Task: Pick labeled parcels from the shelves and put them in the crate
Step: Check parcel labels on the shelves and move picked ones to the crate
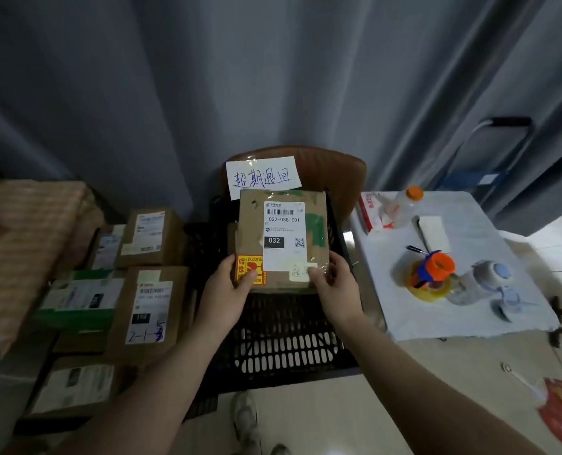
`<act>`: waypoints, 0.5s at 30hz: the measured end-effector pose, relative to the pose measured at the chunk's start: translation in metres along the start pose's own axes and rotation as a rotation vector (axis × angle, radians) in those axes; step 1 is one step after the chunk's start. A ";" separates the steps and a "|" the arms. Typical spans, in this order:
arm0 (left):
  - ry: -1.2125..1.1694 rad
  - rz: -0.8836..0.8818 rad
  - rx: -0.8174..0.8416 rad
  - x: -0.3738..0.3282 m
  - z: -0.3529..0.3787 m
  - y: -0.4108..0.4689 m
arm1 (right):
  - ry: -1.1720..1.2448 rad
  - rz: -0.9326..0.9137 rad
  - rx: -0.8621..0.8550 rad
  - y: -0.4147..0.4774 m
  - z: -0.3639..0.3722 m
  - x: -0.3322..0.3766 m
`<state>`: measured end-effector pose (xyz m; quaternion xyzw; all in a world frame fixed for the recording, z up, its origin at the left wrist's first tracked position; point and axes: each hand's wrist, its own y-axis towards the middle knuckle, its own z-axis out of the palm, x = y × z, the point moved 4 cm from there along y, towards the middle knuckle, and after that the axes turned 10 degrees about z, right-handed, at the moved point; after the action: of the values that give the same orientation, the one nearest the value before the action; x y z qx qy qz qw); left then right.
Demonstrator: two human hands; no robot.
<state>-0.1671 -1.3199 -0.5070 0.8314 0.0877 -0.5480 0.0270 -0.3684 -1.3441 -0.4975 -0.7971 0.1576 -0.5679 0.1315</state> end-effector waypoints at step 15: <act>0.145 -0.099 0.232 0.102 0.114 0.156 | -0.741 0.035 -0.072 0.180 0.026 -0.071</act>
<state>-0.2043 -1.4778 -0.6540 0.8611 0.0662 -0.4936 -0.1026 -0.3836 -1.4796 -0.6376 -0.9499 0.1325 -0.2328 0.1613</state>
